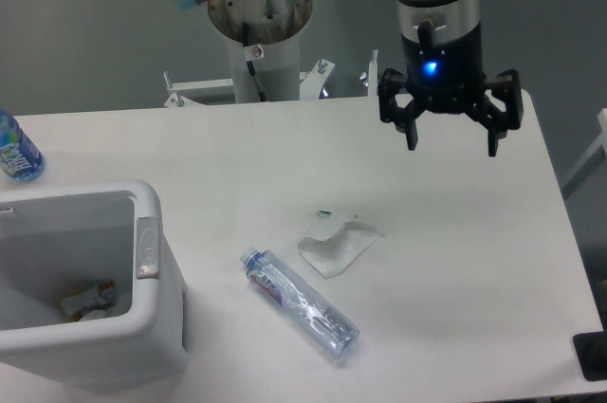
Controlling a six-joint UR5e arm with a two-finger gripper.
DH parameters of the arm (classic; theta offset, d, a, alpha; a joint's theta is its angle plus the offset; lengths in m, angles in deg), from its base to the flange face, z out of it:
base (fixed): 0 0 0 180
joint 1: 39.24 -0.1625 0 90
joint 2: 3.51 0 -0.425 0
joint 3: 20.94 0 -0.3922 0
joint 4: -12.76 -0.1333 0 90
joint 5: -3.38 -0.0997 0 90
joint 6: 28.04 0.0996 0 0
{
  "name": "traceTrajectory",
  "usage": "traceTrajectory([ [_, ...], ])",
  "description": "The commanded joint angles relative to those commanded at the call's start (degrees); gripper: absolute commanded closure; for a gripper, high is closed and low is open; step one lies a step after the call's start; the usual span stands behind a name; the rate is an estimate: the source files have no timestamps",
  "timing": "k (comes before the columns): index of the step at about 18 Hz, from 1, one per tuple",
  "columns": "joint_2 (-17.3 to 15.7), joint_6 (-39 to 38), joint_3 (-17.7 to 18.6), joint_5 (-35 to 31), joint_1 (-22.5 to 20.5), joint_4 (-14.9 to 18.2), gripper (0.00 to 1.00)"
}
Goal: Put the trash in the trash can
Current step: 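Move the open gripper down toward the crumpled white tissue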
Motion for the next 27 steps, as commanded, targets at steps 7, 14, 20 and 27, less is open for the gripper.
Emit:
traceTrajectory([
  [7, 0.1, -0.7, 0.3, -0.1, 0.6, -0.4, 0.00],
  [14, 1.4, -1.4, 2.2, 2.5, 0.8, -3.8, 0.00],
  [20, 3.8, -11.3, 5.2, 4.9, 2.1, -12.4, 0.00],
  [27, 5.8, -11.5, 10.8, 5.7, 4.1, -14.2, 0.00],
])
